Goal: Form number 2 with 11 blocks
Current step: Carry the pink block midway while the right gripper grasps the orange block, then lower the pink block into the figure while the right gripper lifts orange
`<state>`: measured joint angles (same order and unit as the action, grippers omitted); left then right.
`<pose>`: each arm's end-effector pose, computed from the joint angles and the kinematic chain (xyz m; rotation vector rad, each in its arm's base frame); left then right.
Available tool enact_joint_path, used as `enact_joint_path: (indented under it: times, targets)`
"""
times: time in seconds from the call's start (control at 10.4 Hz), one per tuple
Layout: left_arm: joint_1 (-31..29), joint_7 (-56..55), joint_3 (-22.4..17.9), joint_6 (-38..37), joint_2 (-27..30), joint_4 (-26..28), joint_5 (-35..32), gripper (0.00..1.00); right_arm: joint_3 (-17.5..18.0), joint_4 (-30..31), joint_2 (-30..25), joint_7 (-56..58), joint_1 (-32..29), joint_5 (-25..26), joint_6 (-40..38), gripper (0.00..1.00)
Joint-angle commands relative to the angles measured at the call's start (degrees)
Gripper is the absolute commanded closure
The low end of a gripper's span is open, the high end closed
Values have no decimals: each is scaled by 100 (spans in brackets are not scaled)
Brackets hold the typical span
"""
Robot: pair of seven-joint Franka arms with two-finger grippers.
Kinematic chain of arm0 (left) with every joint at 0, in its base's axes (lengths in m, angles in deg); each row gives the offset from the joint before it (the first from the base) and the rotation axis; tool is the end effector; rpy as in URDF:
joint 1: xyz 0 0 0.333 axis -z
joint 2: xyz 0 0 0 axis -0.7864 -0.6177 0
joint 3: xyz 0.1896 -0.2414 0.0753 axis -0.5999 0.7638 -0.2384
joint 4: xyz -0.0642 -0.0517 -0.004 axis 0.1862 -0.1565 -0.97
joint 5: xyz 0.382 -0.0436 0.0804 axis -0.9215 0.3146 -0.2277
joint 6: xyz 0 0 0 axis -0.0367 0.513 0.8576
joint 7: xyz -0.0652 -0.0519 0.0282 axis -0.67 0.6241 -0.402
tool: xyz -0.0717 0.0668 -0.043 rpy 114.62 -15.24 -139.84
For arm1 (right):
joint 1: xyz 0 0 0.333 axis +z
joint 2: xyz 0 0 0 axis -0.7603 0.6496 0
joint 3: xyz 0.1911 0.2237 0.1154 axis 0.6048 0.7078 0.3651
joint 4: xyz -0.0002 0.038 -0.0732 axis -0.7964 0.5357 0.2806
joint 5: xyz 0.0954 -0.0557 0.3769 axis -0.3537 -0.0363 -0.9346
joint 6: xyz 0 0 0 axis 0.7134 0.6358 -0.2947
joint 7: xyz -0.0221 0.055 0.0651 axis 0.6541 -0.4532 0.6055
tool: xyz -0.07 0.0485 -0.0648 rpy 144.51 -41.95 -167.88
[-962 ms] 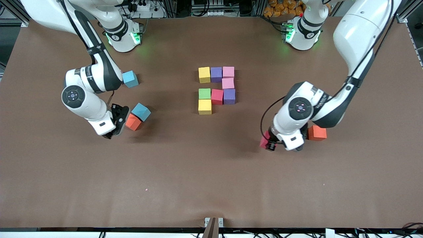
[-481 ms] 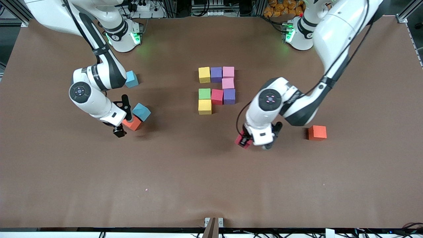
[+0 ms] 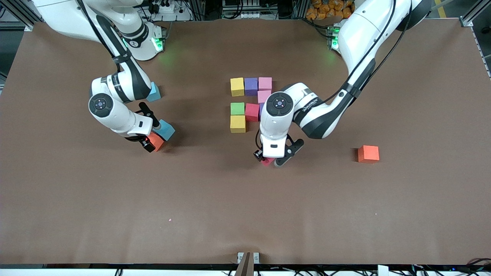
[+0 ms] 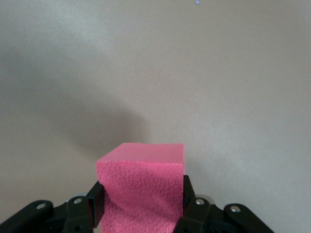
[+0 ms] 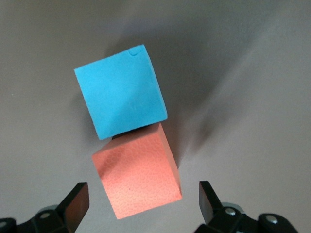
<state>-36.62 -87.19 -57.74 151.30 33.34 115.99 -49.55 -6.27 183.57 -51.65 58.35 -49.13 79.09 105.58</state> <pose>0.5746 -0.4441 0.2864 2.8891 1.0303 0.1210 0.5277 0.1110 0.2325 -1.3242 -2.8396 0.0403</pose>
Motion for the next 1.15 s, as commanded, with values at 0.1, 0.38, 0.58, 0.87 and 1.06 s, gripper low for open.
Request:
enact_joint_path:
  times: [0.1,0.38,0.58,0.87,1.06]
  targets:
    - [234,1066,-67,-57,-46,-147,94,44,6,126,-23,430,70,-12,201,0]
    - [498,1569,-75,-57,-98,-156,102,44,-11,126,-6,982,44,-12,184,0]
    - [569,1867,-75,-57,-265,-261,128,44,-20,135,20,1099,9,-21,192,0]
    - [1085,1824,-486,-75,-581,-831,575,45,-20,135,143,1108,17,-21,280,0]
    - [1552,1859,-988,-75,-774,-1069,708,46,-20,135,205,1187,17,-21,324,0]
